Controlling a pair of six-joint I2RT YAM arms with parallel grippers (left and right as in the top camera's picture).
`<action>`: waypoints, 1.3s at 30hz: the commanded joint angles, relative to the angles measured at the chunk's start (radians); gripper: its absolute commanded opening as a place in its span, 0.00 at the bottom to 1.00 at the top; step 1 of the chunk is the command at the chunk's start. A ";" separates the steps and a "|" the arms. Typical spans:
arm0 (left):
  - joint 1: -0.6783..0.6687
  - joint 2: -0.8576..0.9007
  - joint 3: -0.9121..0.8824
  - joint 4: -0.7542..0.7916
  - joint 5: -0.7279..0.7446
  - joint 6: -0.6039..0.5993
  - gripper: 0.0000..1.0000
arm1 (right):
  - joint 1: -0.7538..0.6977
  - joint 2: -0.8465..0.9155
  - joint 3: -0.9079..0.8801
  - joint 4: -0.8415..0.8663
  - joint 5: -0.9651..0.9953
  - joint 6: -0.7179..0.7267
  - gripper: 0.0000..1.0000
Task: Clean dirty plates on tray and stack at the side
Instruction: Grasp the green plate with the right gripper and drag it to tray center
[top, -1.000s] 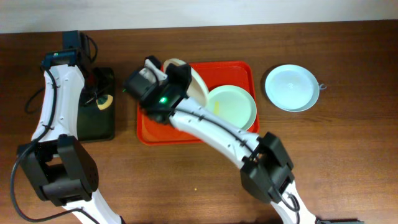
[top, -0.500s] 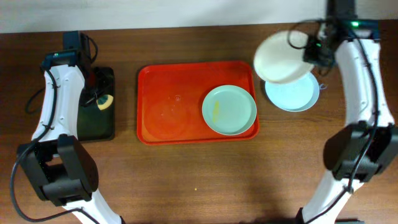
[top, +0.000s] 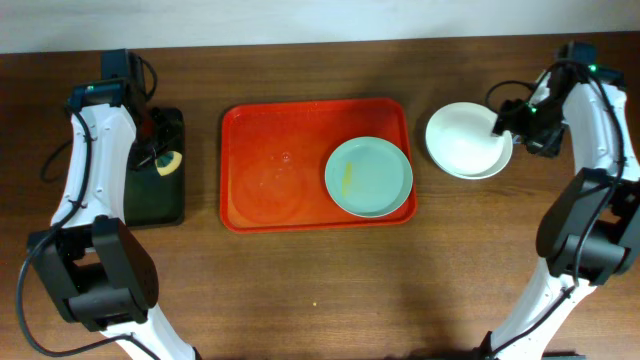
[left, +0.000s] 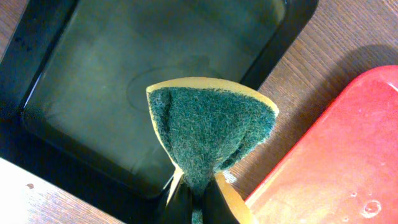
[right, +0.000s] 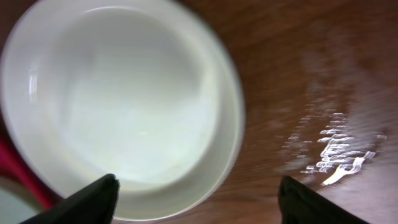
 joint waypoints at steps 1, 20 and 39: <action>0.004 0.005 -0.005 0.000 0.004 -0.006 0.00 | 0.079 0.002 -0.005 -0.018 -0.188 0.000 0.82; 0.004 0.005 -0.005 -0.001 0.011 -0.006 0.00 | 0.489 0.102 -0.007 -0.106 0.019 -0.095 0.49; 0.004 0.005 -0.005 0.002 0.011 -0.006 0.00 | 0.495 0.105 -0.030 -0.114 -0.131 -0.083 0.40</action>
